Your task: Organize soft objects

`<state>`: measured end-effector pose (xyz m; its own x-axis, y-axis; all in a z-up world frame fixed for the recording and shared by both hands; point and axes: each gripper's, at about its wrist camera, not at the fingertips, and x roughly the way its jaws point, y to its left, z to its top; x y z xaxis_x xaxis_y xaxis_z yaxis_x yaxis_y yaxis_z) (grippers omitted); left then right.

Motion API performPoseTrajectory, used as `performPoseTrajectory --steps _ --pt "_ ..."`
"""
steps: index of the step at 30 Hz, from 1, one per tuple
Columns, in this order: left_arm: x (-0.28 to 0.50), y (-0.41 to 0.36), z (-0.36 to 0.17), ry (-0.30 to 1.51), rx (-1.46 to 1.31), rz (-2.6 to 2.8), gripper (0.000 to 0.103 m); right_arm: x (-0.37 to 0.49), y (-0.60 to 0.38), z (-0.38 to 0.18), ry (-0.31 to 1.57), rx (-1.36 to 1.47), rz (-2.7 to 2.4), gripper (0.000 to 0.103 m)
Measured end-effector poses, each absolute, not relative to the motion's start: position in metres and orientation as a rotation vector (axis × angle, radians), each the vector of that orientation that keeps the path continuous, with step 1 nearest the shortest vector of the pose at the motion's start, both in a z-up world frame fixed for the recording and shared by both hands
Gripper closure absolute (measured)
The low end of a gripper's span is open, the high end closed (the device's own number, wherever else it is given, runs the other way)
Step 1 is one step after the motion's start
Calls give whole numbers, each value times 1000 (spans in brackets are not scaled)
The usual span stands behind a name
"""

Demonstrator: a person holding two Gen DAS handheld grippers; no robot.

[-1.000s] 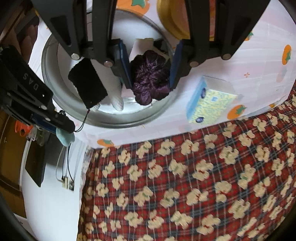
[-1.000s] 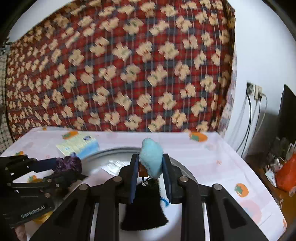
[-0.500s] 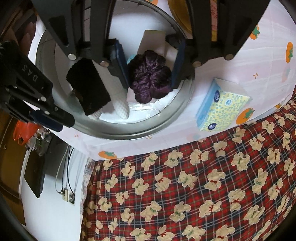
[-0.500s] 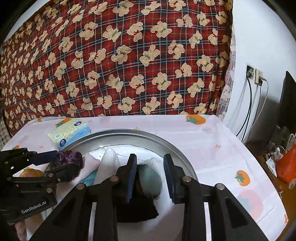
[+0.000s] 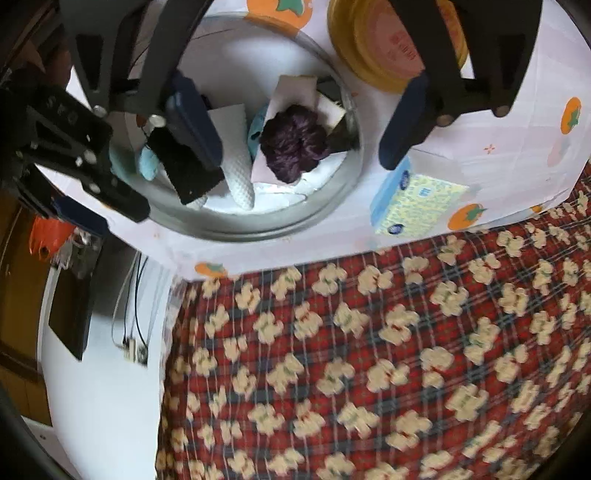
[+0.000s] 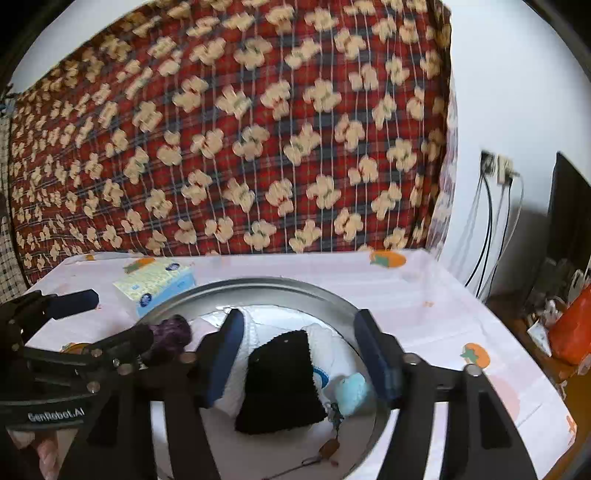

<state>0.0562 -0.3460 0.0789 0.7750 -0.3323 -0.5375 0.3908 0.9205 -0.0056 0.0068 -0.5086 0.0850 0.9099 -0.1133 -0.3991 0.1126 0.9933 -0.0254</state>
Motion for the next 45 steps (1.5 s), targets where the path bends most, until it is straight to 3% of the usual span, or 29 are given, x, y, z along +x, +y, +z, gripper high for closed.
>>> performPoseTrajectory --steps 10,15,45 --pt "20 -311 81 433 60 -344 1 -44 -471 91 253 -27 -106 31" --pt "14 -300 80 418 39 -340 1 -52 -463 95 202 -41 -124 27" --pt "10 -295 74 445 29 -328 1 -65 -458 97 173 -27 -122 26"
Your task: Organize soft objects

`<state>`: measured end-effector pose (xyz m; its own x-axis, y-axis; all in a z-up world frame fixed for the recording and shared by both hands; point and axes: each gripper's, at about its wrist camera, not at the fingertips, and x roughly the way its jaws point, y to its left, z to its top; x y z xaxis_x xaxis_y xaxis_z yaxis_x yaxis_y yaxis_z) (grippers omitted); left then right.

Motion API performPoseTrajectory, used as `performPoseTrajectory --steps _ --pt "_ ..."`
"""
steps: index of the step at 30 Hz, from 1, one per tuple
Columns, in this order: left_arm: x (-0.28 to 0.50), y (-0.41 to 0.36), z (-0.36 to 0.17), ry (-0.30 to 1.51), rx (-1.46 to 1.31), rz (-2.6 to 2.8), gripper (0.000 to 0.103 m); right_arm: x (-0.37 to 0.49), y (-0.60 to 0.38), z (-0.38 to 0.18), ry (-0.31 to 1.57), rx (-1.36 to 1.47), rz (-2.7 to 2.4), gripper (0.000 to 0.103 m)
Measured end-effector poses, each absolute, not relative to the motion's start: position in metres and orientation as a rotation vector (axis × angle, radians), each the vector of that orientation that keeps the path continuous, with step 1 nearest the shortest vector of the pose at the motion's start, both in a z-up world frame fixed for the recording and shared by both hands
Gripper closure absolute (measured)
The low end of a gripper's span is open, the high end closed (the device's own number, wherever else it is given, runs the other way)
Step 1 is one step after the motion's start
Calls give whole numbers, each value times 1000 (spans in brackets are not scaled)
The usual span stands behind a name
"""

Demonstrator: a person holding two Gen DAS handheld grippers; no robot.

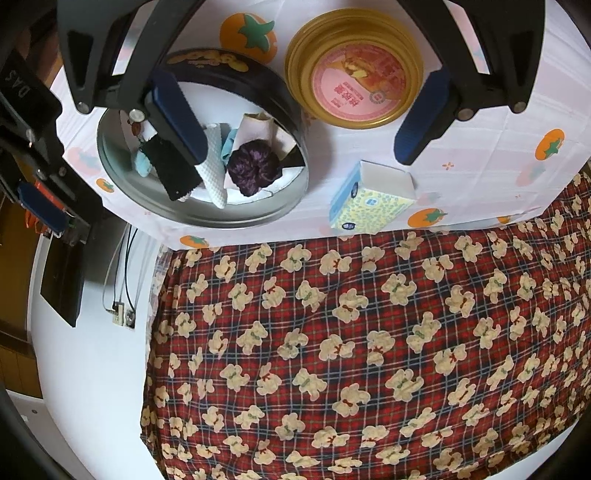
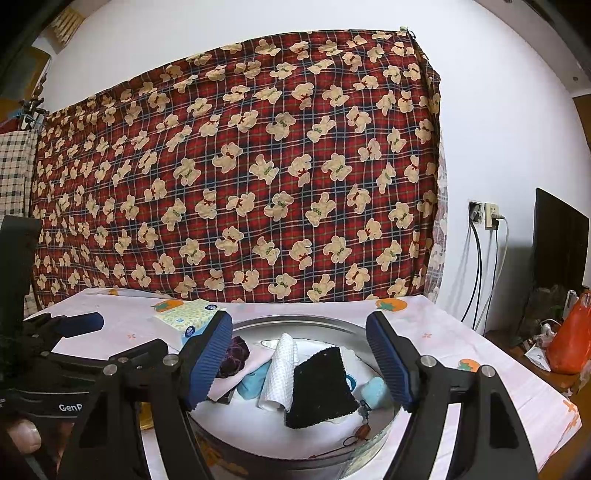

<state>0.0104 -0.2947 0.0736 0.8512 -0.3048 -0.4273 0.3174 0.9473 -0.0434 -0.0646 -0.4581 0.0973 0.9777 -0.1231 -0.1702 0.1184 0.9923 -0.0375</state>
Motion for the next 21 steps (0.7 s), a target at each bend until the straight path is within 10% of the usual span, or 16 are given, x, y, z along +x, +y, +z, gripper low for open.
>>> performPoseTrajectory --steps 21 --pt "10 -295 71 437 57 -307 0 -68 -445 92 182 -27 -112 26"
